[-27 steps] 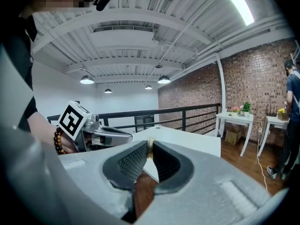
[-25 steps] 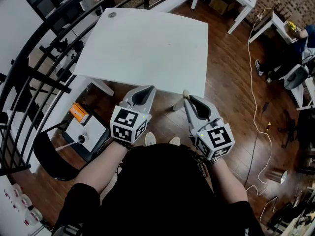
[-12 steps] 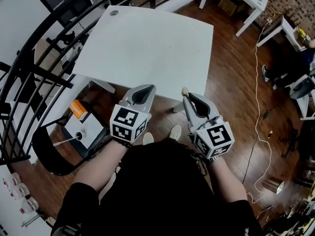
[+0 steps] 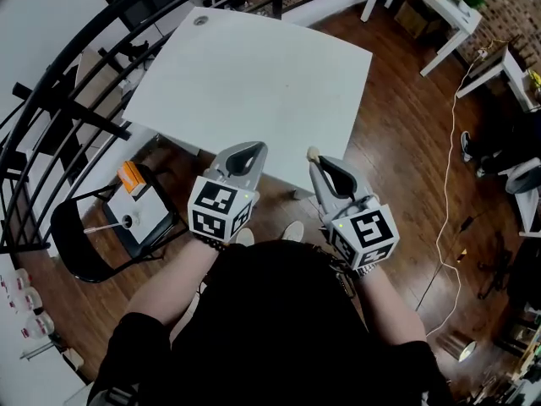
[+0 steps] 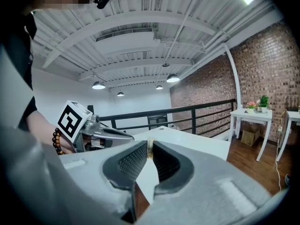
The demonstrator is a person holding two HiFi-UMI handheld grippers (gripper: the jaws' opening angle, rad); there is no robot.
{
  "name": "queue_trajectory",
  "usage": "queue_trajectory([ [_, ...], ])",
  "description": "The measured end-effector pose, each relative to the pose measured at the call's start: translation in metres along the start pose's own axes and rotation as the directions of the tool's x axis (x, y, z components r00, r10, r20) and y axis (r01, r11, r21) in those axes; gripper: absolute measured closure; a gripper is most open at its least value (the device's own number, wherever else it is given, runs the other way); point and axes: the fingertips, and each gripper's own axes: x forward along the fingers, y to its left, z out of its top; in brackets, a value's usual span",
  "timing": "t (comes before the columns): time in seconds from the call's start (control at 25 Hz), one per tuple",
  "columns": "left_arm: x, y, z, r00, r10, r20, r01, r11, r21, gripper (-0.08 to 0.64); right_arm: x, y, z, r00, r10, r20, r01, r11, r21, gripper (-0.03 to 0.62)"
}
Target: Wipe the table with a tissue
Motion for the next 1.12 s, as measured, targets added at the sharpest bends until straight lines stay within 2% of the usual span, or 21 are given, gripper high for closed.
queue_trajectory([
  [0.32, 0.018, -0.014, 0.004, 0.998, 0.057, -0.003, -0.057, 0.998, -0.001, 0.551, -0.004, -0.022, -0.002, 0.998, 0.057, 0.003, -0.057, 0.998, -0.009, 0.565],
  [0.56, 0.026, -0.015, 0.005, 0.998, 0.068, -0.012, -0.068, 0.998, 0.000, 0.551, -0.001, -0.031, -0.004, 0.998, 0.070, -0.001, -0.070, 0.998, -0.008, 0.565],
  [0.84, 0.041, -0.010, 0.002, 0.999, 0.051, -0.019, -0.051, 0.999, -0.004, 0.551, 0.012, -0.040, -0.008, 0.998, 0.060, -0.020, -0.060, 0.998, -0.017, 0.565],
  [1.12, 0.070, 0.018, 0.001, 0.999, 0.021, -0.034, -0.021, 1.000, -0.016, 0.551, 0.050, -0.058, -0.007, 0.998, 0.039, -0.056, -0.041, 0.999, -0.021, 0.565],
])
